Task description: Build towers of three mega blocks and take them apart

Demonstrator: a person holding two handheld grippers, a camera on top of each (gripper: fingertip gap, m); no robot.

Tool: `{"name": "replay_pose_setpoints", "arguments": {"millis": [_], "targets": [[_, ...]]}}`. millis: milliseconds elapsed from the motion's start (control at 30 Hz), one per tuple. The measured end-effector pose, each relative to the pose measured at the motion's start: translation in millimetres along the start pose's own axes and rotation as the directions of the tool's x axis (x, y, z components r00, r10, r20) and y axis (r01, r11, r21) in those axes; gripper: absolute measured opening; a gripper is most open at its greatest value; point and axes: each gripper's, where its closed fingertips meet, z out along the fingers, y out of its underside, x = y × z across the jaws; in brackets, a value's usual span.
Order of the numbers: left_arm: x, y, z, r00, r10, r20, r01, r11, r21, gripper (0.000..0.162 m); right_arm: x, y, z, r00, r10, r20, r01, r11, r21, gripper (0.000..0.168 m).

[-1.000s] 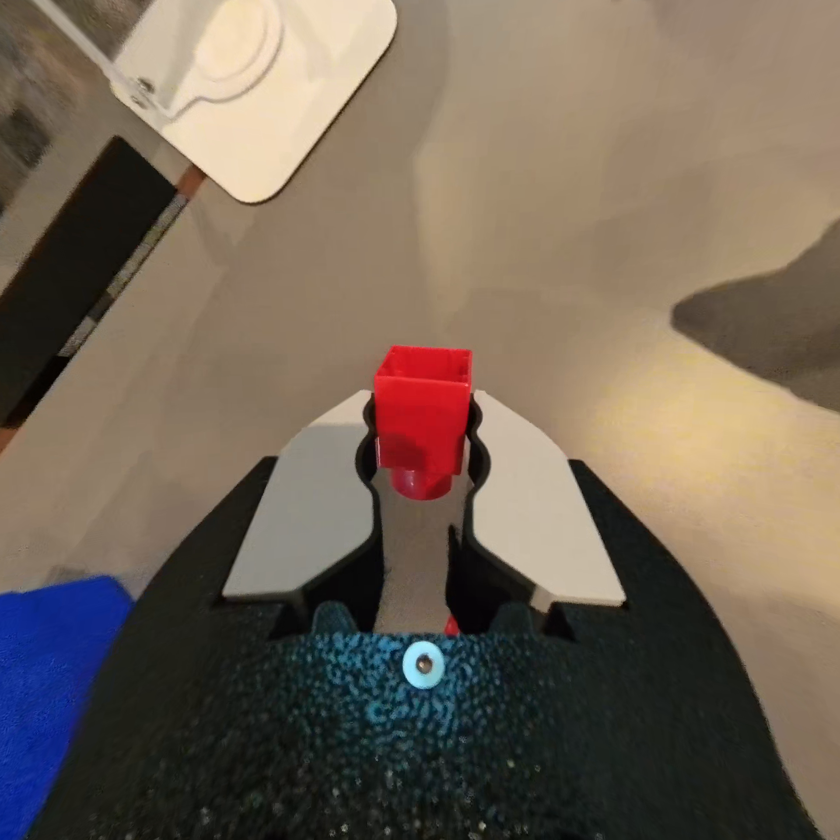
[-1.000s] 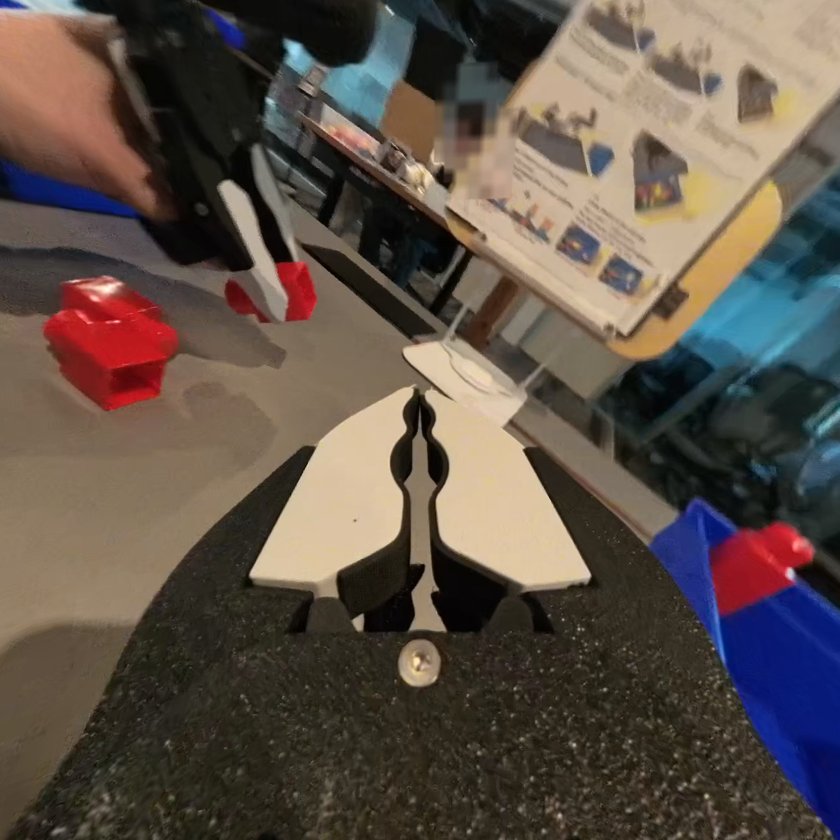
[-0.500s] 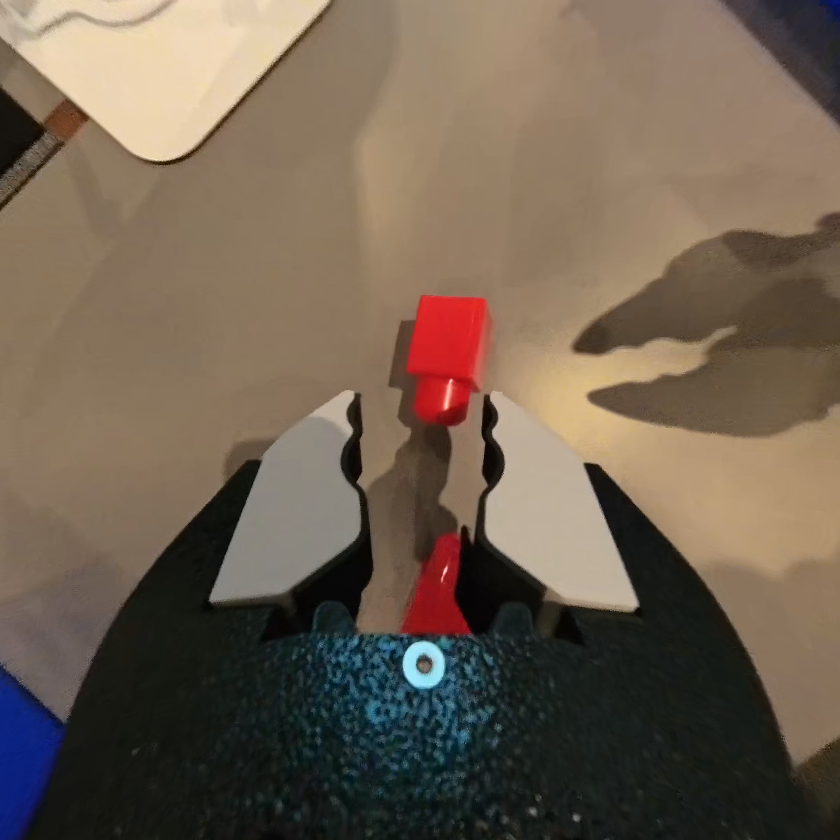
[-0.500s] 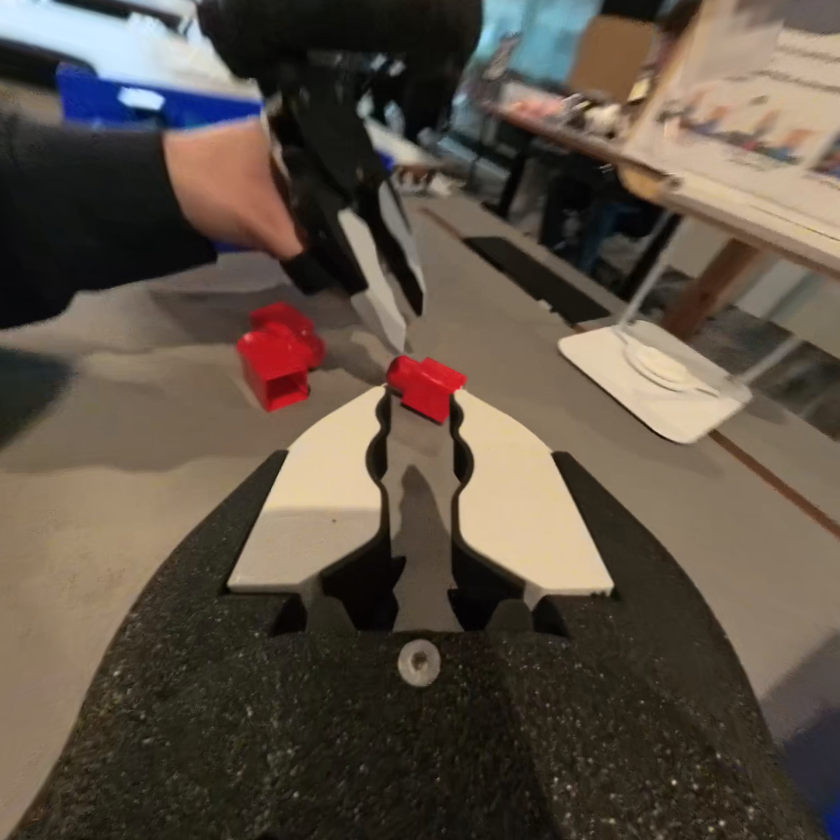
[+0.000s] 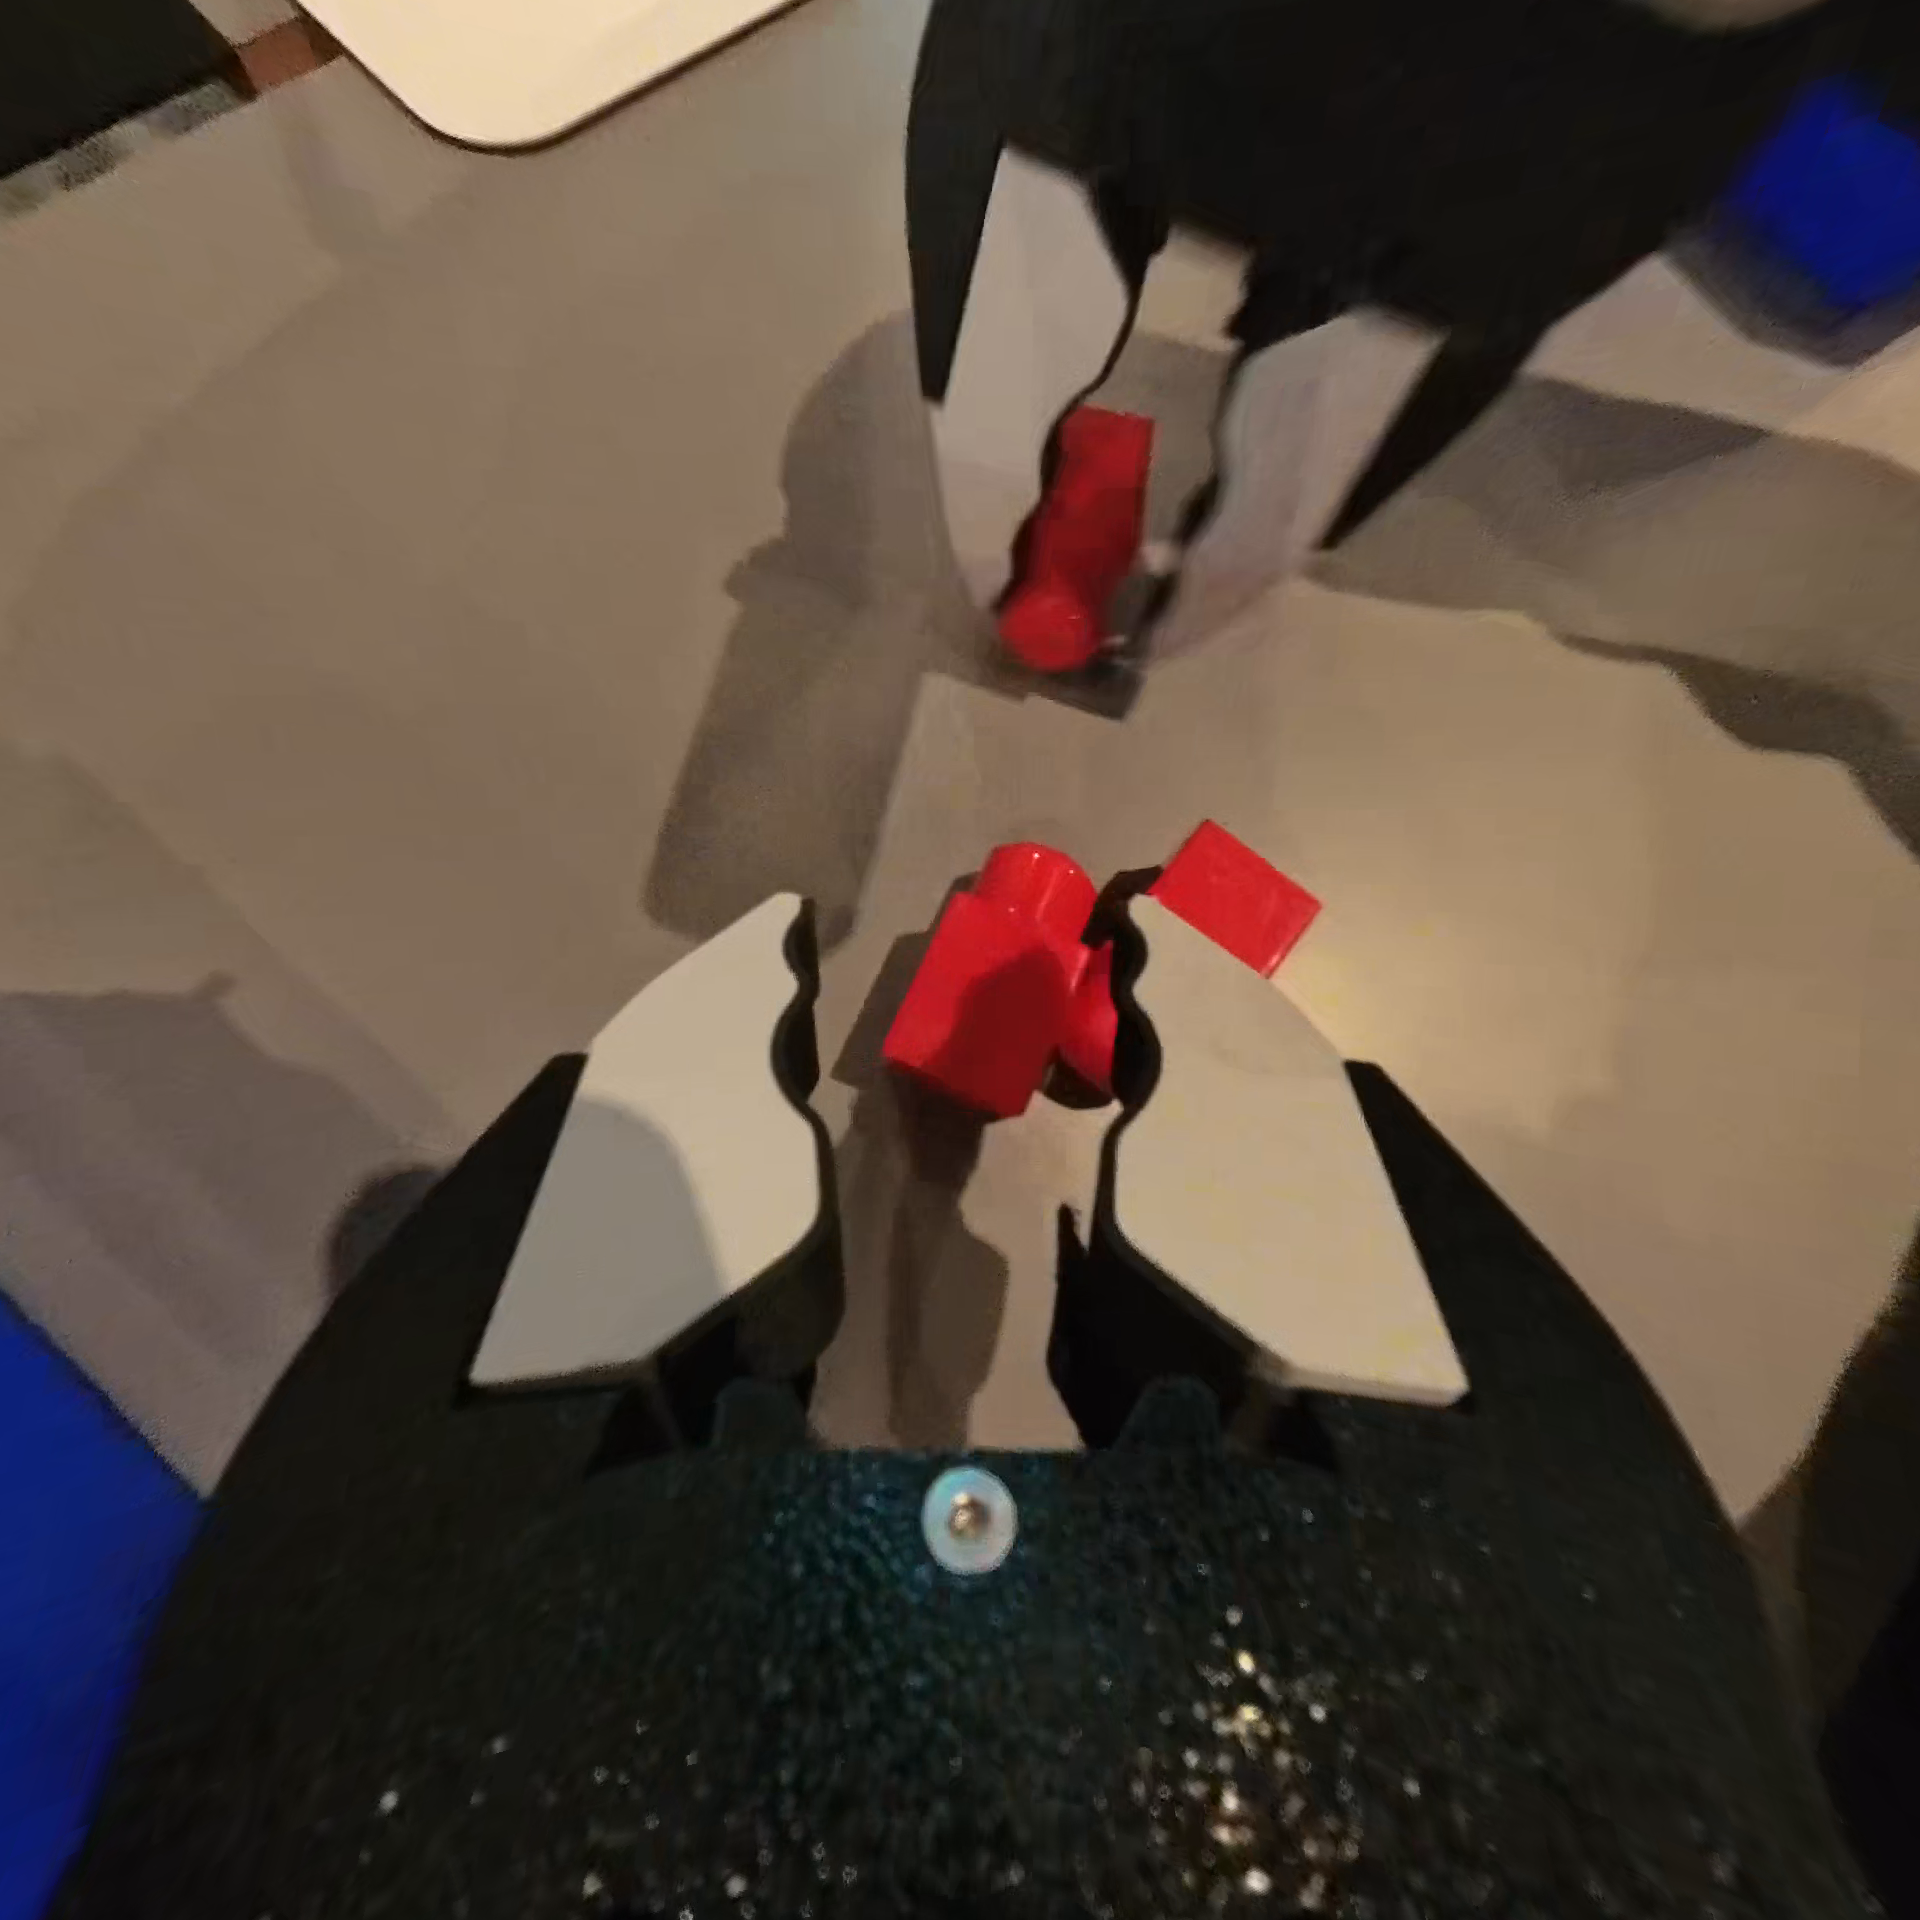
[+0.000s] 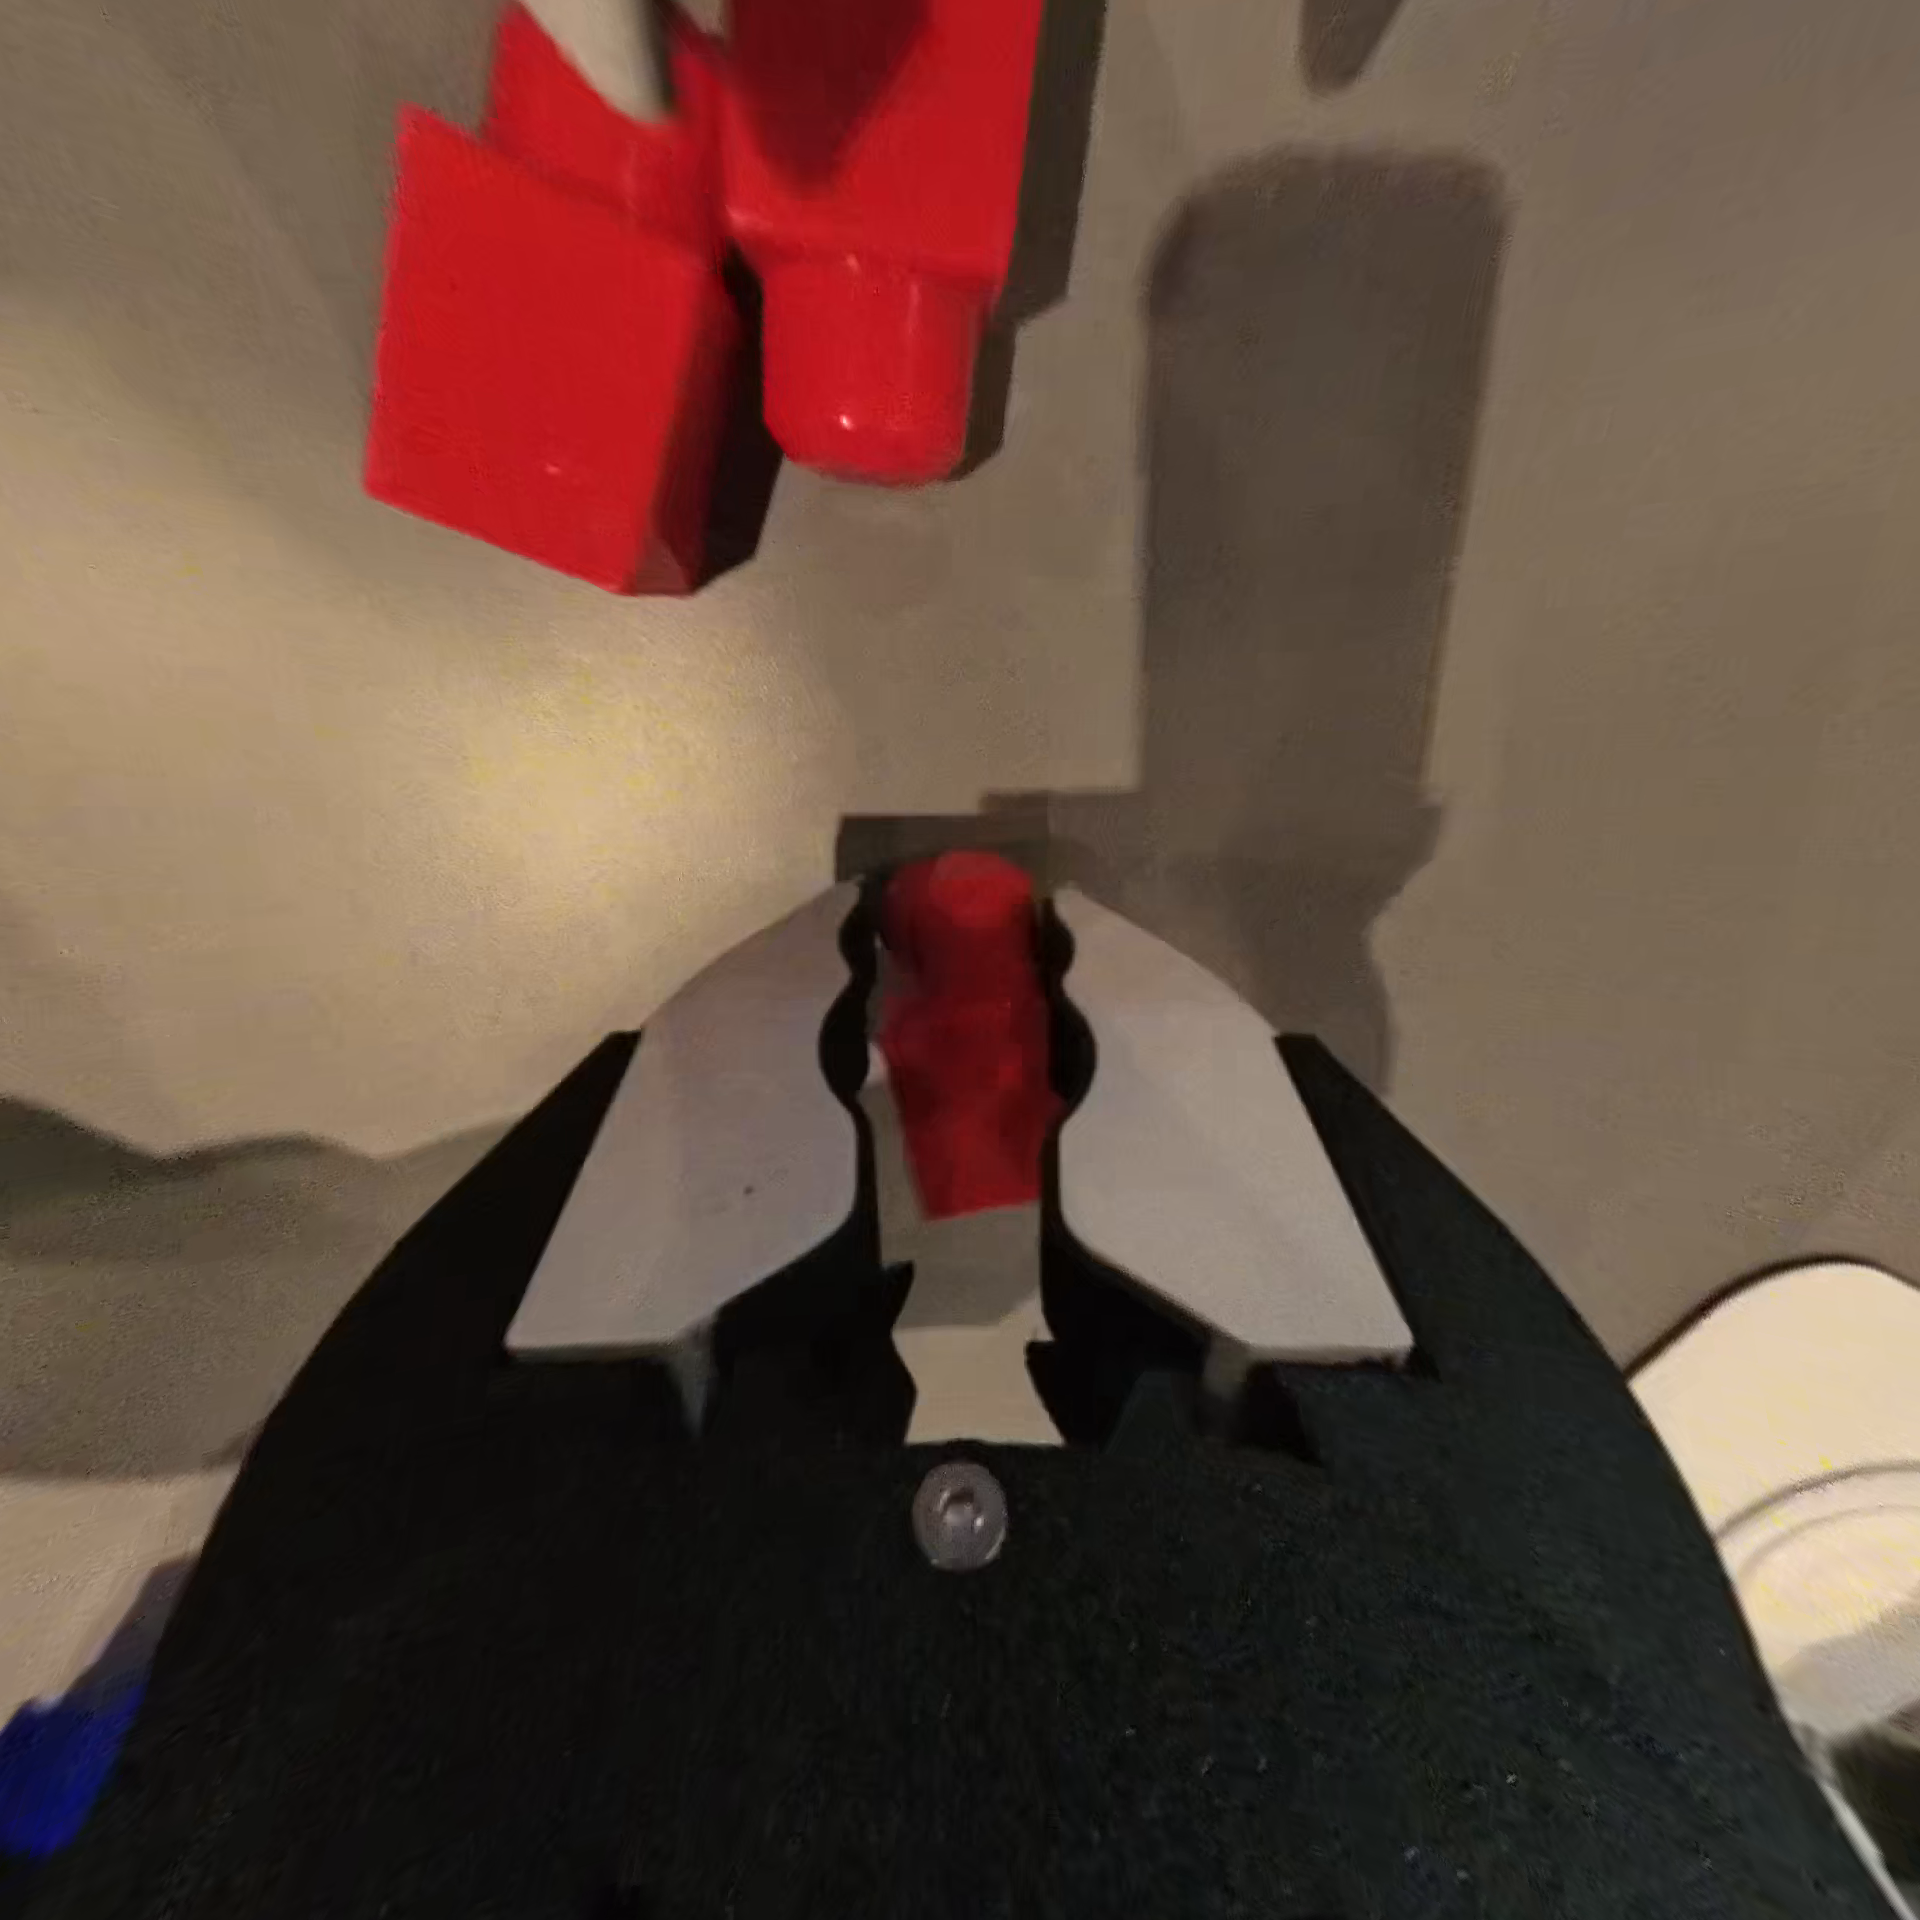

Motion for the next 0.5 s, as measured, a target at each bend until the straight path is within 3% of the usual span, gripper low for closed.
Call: {"name": "replay_pose_setpoints", "arguments": {"millis": [33, 100, 167, 233, 300, 367, 433, 500], "targets": [[0.8, 0.6, -0.7, 1.000, -0.004, -0.019, 0.004, 1.000, 0.014, 0.057, 1.7, 0.4, 1.3, 0.999, 0.031, 0.012, -0.030, 0.999, -0.018, 0.029], [3.4, -0.3, -1.3, 0.998, 0.001, -0.057, 0.002, 0.999, 0.046, 0.065, 9.1, -13.9, -6.2, 0.994, 0.111, -0.014, -0.110, 0.990, 0.089, 0.029], [6.1, -3.6, -1.1, 0.996, 0.018, -0.083, -0.011, 0.996, 0.094, 0.076, 12.1, -46.2, -28.6, 0.982, 0.189, -0.028, -0.166, 0.914, 0.371, 0.029], [13.9, -10.5, -0.8, 0.991, 0.051, -0.124, -0.030, 0.986, 0.165, 0.085, 6.3, -80.3, -63.2, 0.973, 0.232, 0.013, -0.182, 0.727, 0.662, 0.029], [27.0, -21.2, -1.5, 0.979, 0.101, -0.178, -0.053, 0.965, 0.256, 0.087, -4.3, -104.7, -97.2, 0.974, 0.222, 0.045, -0.154, 0.500, 0.852, 0.029], [41.2, -30.5, -3.2, 0.961, 0.154, -0.232, -0.074, 0.944, 0.321, 0.086, -14.0, -117.5, -115.9, 0.978, 0.206, 0.044, -0.115, 0.346, 0.931, 0.029], [50.7, -39.9, -7.2, 0.947, 0.193, -0.257, -0.085, 0.922, 0.378, 0.080, -25.5, -127.2, -122.6, 0.982, 0.168, 0.085, -0.126, 0.250, 0.960, 0.028], [58.3, -48.6, -15.6, 0.934, 0.228, -0.274, -0.087, 0.892, 0.443, 0.061, -30.8, -131.1, -125.0, 0.984, 0.154, 0.095, -0.123, 0.186, 0.975, 0.028]]}}
